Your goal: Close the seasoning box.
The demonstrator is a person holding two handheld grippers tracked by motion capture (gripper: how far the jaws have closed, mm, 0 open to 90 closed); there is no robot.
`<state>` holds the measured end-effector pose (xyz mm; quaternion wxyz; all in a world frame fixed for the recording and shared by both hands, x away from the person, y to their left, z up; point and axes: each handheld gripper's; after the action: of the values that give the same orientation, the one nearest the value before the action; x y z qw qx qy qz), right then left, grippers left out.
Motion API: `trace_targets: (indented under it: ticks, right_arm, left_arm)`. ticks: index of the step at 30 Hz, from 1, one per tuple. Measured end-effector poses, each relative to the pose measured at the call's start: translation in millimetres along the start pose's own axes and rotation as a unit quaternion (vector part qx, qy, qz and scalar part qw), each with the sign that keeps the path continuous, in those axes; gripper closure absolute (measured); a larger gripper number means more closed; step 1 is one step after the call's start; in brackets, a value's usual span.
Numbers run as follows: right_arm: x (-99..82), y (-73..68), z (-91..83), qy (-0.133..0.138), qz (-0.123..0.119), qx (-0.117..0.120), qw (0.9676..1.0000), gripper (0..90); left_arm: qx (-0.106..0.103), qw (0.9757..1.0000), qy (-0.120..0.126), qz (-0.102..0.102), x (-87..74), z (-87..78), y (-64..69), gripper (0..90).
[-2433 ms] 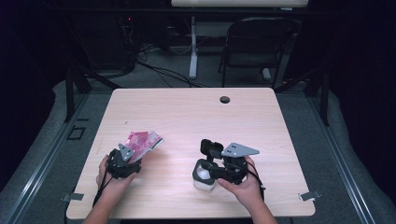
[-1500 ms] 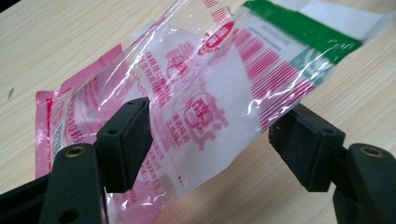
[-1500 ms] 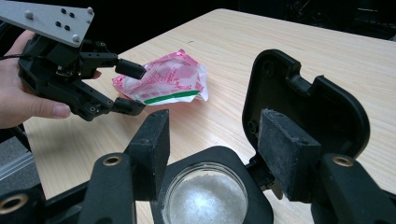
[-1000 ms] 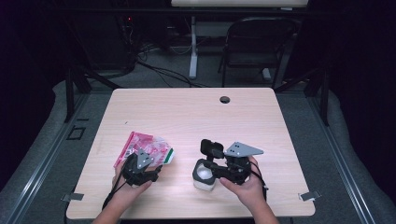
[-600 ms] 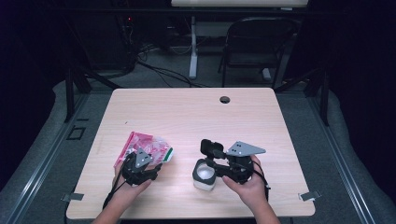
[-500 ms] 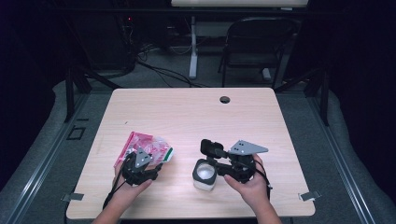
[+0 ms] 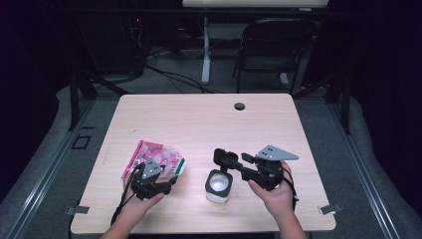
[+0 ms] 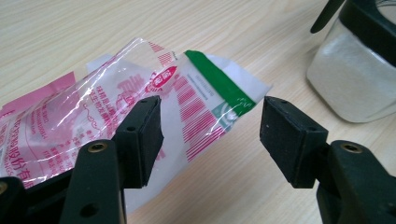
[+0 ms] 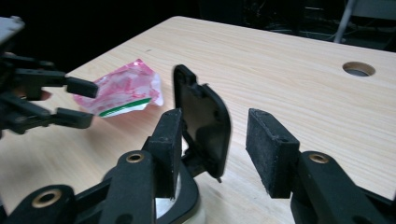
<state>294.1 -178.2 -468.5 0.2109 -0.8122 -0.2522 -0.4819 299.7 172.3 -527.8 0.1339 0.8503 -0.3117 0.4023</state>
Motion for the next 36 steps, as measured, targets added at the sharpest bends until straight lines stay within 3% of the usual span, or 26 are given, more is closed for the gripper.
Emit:
trace_targets:
  ticks: [3, 13, 20, 28, 36]
  right_arm:
    - [-3.0, 3.4, 7.4, -0.006, 0.004, 0.001, 1.0000, 55.6]
    - [-7.2, 7.7, 26.1, -0.035, -0.020, -0.003, 0.9992, 60.3]
    - [-7.9, 5.6, 29.3, -0.043, -0.039, -0.001, 0.9983, 69.8]
    - [-8.2, 5.7, 29.4, -0.046, -0.044, 0.004, 0.9980, 77.6]
    - [-8.5, 5.3, 28.8, -0.049, -0.048, 0.006, 0.9976, 78.9]
  left_arm:
    - [0.003, 1.0000, -0.002, 0.008, -0.1, -1.4, 3.6, 38.6]
    - [-0.004, 0.9998, -0.013, 0.017, -5.3, -0.2, 14.7, 38.7]
    - [0.000, 0.9999, -0.007, 0.015, -4.3, -3.2, 15.7, 38.7]
    - [-0.002, 0.9999, -0.006, 0.013, -3.3, -6.4, 13.9, 38.7]
    - [-0.002, 0.9999, -0.003, 0.015, -2.5, -8.5, 13.5, 38.7]
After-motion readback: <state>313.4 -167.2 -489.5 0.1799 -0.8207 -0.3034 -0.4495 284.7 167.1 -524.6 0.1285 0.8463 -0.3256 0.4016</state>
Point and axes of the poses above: each handheld gripper's, and its own axes: z roughly forward along the jaws, x roughly out of its top, y roughly to its right, and after that the axes turned 2 degrees about -z, right-handed
